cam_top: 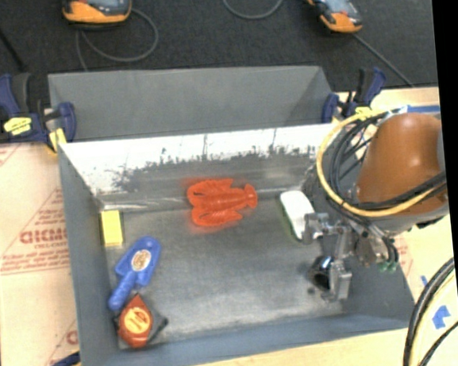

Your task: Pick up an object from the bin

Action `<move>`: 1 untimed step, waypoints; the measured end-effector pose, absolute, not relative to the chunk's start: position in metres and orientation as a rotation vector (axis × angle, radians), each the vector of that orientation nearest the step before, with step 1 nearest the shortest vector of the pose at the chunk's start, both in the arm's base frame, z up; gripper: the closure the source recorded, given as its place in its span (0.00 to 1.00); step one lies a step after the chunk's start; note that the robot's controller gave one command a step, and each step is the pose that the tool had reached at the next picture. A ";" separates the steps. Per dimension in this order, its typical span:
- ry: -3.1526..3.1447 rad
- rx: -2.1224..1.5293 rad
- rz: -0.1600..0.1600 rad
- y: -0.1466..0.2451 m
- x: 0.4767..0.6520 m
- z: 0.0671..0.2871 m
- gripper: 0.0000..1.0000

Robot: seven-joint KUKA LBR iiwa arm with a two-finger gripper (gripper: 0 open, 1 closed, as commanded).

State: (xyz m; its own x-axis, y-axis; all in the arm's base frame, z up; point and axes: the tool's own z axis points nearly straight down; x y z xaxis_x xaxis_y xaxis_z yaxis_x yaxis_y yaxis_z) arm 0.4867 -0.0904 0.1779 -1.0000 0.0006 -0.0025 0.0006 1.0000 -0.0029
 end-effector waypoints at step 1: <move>3.132 -0.115 -0.006 -0.124 0.481 0.124 0.00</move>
Offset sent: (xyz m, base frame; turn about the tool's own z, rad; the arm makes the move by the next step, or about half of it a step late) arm -0.0111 -0.0663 -0.0534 -0.0737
